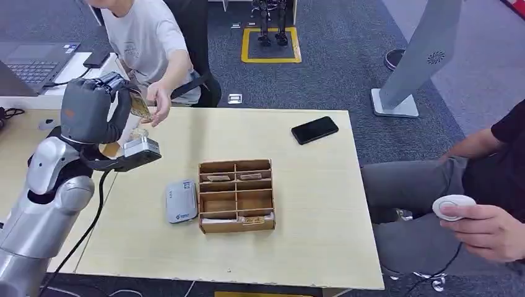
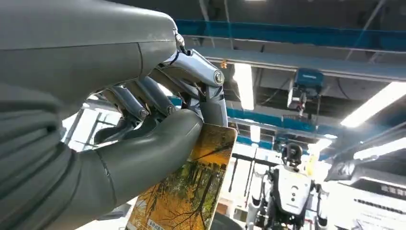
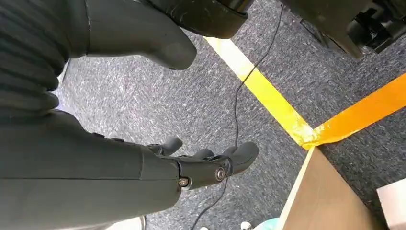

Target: Pass the card to the sensor for recognition and then transmit it.

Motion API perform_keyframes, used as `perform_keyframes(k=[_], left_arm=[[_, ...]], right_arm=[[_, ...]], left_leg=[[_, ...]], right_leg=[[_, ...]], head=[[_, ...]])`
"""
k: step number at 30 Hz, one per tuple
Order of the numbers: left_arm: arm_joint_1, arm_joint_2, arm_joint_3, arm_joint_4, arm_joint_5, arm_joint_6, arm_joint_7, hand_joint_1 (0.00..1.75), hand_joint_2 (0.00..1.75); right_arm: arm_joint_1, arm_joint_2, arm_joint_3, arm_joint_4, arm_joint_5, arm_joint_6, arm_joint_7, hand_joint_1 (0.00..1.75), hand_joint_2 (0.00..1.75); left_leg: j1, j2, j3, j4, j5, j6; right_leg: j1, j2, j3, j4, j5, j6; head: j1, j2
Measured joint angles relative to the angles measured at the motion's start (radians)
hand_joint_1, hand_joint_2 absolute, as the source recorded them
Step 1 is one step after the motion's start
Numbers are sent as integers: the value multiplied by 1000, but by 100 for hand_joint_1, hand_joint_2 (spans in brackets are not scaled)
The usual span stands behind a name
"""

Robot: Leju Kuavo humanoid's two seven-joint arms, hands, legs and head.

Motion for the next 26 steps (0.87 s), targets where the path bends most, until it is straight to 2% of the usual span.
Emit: perform_keyframes(k=[2,5,9,14,20,26], left_arm=[[-3,-3,0,9,-3,-3,9,175,175],[-28,-8,-2,58,-58,-15,65,175,175],[-95,-14,-13,190,-204,22,128,175,175],[-134,-15,-17,295,-291,63,164,175,175],[-137,-19,-18,361,-323,76,179,175,175],[-136,-21,-18,386,-324,76,182,175,175]], right_arm=[[1,0,3,-1,-1,0,0,0,175],[1,-2,13,-2,-8,0,0,0,175],[1,-6,40,-9,-28,0,5,0,175],[3,-11,71,-14,-61,0,11,0,175],[3,-16,103,-17,-82,0,15,0,175],[3,-19,122,-18,-90,0,19,0,175]], left_leg=[[0,0,0,0,0,0],[0,0,0,0,0,0],[0,0,0,0,1,-1],[0,2,0,0,1,-1],[0,2,0,0,1,-1],[0,2,0,0,1,-1]], right_leg=[[0,0,0,0,0,0],[0,0,-1,0,0,0],[0,0,-1,0,1,-1],[0,2,-1,0,1,-1],[0,2,-1,0,1,-1],[0,2,-1,0,1,-1]], head=[[0,0],[0,0],[0,0],[0,0],[0,0],[0,0]])
